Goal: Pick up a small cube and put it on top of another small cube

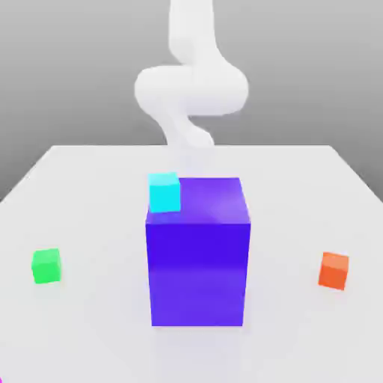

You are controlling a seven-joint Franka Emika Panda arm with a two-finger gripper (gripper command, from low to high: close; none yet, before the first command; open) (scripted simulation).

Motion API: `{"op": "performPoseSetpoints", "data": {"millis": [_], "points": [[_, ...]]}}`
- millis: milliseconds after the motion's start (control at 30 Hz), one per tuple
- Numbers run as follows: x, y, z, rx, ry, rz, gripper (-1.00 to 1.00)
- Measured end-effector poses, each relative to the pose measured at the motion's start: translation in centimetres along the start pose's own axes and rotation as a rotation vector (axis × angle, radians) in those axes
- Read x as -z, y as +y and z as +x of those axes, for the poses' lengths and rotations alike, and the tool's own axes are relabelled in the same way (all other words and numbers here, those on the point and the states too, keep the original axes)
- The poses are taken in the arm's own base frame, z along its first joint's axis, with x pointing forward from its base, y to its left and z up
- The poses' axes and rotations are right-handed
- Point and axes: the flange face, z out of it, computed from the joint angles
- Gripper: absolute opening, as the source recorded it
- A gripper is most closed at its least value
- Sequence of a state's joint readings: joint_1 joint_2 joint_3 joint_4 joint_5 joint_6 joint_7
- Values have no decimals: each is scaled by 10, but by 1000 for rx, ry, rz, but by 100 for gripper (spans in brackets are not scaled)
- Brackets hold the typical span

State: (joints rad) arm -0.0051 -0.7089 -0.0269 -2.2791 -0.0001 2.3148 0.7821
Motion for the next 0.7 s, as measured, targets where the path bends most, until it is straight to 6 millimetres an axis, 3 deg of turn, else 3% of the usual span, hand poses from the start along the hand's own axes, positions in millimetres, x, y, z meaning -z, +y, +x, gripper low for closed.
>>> {"op": "performPoseSetpoints", "data": {"millis": [200, 367, 533, 700], "points": [[-93, 24, 39, -35, -84, -106, 0], [-169, 58, 63, -69, -149, -192, 0], [-243, 105, 80, -104, -212, -279, 0], [-312, 170, 90, -149, -271, -369, 0]]}}
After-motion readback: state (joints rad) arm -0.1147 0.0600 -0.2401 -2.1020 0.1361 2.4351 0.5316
